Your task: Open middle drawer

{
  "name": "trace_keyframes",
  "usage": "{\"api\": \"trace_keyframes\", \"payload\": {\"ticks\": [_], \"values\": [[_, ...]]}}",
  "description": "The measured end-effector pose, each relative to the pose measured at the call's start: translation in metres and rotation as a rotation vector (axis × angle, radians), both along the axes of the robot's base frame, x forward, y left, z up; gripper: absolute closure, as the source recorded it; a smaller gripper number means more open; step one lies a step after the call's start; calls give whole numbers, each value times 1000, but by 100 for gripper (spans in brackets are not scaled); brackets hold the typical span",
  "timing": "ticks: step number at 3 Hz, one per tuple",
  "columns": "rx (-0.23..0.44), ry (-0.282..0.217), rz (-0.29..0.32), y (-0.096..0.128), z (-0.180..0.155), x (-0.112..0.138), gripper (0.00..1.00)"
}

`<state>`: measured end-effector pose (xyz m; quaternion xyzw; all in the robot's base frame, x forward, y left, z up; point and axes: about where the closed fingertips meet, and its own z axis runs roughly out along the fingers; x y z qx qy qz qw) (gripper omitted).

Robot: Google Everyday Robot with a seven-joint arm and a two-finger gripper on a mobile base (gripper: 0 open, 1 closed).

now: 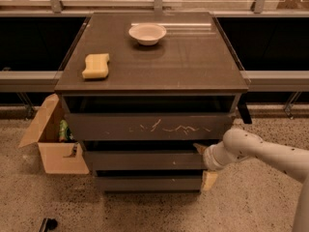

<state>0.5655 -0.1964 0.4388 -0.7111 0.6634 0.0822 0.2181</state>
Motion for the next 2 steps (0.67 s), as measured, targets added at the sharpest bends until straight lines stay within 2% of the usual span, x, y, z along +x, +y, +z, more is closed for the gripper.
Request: {"api": "trace_keyframes", "payload": {"ticks": [1, 2], "values": [[42, -39, 16, -3, -6, 18, 0], [42, -39, 16, -3, -6, 18, 0]]}}
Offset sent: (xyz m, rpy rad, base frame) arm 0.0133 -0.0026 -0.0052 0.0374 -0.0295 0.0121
